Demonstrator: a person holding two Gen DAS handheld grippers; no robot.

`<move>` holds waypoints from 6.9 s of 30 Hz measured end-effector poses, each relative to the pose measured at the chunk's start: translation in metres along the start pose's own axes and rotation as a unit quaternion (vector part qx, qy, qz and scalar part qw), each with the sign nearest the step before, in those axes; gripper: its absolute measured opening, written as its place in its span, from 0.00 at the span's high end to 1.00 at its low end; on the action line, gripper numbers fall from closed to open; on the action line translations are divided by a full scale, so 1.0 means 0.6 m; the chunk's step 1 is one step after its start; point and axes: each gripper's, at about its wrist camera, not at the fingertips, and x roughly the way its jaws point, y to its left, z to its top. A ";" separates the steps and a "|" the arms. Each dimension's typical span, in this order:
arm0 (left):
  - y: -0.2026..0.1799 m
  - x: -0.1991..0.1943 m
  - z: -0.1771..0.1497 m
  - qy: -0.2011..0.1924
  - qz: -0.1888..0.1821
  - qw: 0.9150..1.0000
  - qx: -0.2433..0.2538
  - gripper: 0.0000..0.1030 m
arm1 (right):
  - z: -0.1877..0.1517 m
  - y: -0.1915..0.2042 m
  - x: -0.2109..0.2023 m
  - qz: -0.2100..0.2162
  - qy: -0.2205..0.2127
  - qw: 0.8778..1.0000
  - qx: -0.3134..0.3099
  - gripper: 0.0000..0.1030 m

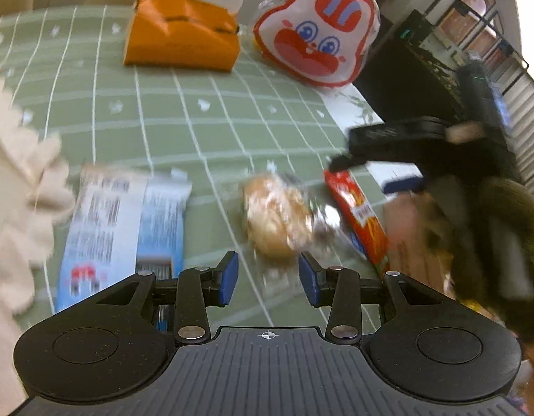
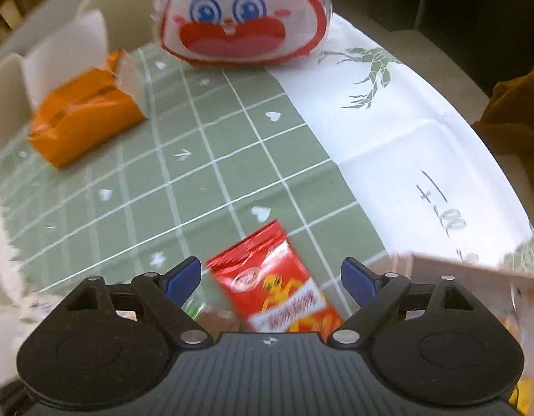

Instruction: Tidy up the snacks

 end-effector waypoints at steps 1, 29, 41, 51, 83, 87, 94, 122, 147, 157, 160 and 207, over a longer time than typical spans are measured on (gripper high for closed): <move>0.003 -0.005 -0.008 0.002 -0.004 1.000 -0.005 0.58 | 0.005 0.006 0.007 -0.013 -0.005 1.000 -0.011 0.14; 0.005 -0.079 -0.097 0.027 0.018 0.999 -0.008 0.60 | -0.269 0.051 -0.110 0.158 0.031 0.987 0.013 0.50; -0.039 -0.080 -0.120 0.039 0.010 0.999 0.032 0.60 | -0.426 -0.052 -0.203 0.103 -0.079 0.991 0.022 0.18; -0.124 -0.054 -0.182 0.074 -0.005 0.985 0.153 0.60 | -0.490 -0.125 -0.189 0.011 -0.078 0.995 0.065 0.16; -0.104 -0.055 -0.215 0.098 0.018 0.976 0.195 0.59 | -0.446 -0.088 -0.159 0.014 -0.099 0.995 -0.021 0.09; -0.110 -0.054 -0.219 0.096 0.024 0.973 0.207 0.58 | -0.445 -0.079 -0.161 0.037 -0.094 0.995 -0.017 0.21; -0.134 -0.049 -0.234 0.087 0.042 0.965 0.243 0.59 | -0.470 -0.086 -0.182 0.030 -0.081 0.996 -0.007 0.38; -0.133 -0.056 -0.255 0.056 0.044 0.965 0.254 0.57 | -0.560 -0.115 -0.191 -0.031 -0.097 0.995 0.013 0.00; -0.117 -0.063 -0.244 0.076 0.016 0.974 0.211 0.57 | -0.531 -0.105 -0.193 -0.005 -0.078 0.997 0.020 0.07; -0.107 -0.068 -0.242 0.083 0.005 0.978 0.191 0.57 | -0.530 -0.104 -0.193 0.005 -0.076 0.997 0.031 0.07; -0.107 -0.070 -0.245 0.083 0.004 0.977 0.197 0.57 | -0.543 -0.101 -0.202 0.041 -0.073 0.995 0.047 0.07; -0.297 -0.234 -0.058 -0.139 -0.129 0.943 0.273 0.61 | -0.384 -0.188 -0.490 -0.035 -0.284 0.956 0.070 0.52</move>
